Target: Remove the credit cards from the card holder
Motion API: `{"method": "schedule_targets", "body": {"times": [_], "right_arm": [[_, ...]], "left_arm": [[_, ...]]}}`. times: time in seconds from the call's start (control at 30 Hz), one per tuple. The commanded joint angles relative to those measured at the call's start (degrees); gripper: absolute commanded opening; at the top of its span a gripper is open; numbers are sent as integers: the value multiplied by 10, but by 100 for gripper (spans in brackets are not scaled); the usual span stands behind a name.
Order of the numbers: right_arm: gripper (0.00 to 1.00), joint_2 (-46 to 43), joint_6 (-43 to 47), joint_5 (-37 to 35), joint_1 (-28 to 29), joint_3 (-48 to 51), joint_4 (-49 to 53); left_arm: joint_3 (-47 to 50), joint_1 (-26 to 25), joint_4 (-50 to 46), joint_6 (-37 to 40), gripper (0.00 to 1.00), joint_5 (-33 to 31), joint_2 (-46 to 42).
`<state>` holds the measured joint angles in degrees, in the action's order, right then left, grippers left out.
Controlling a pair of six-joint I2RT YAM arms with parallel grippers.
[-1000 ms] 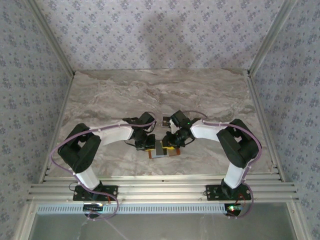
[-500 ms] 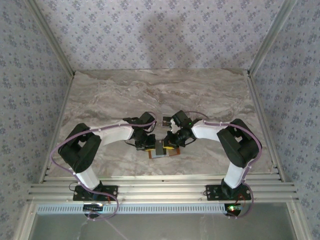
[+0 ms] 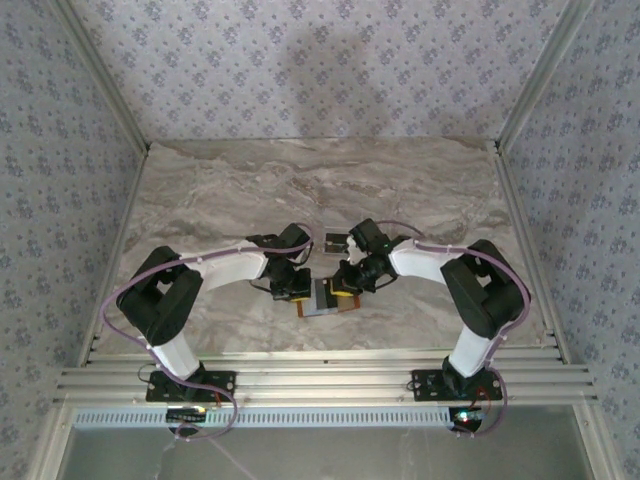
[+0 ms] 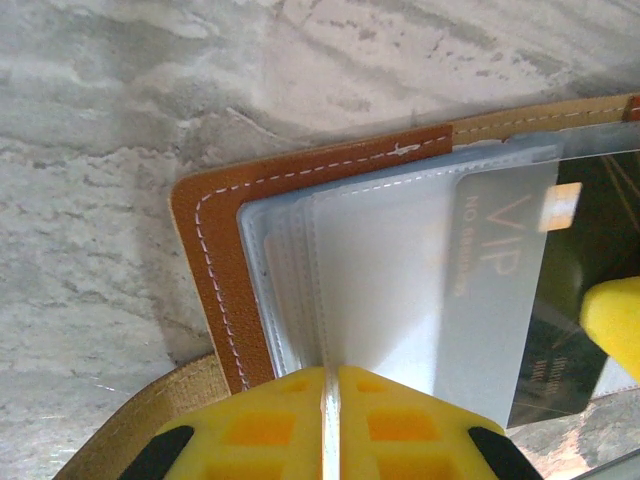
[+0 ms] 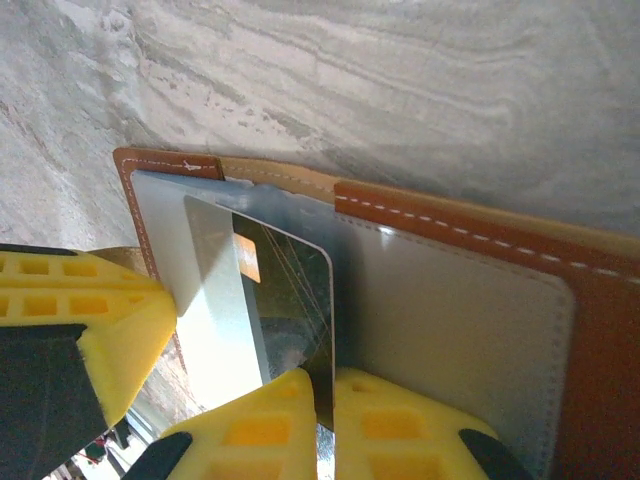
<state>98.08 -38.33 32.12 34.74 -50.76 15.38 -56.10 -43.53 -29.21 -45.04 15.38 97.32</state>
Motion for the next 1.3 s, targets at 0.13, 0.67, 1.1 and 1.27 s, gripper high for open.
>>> {"method": "schedule_targets", "body": {"times": [0.13,0.67,1.1,1.27], "right_arm": [[9,-31,17,-37,-14,6,55],[7,-74,18,-31,-11,-7,86],[5,-89,18,-33,-6,-25,103],[4,-93,42,-32,-6,-40,121]], "left_arm": [[-5,-3,-36,13,12,-22,19],[-8,-3,-40,17,12,-23,19],[-12,-3,-44,23,11,-27,19],[-18,-4,-62,31,11,-60,20]]}}
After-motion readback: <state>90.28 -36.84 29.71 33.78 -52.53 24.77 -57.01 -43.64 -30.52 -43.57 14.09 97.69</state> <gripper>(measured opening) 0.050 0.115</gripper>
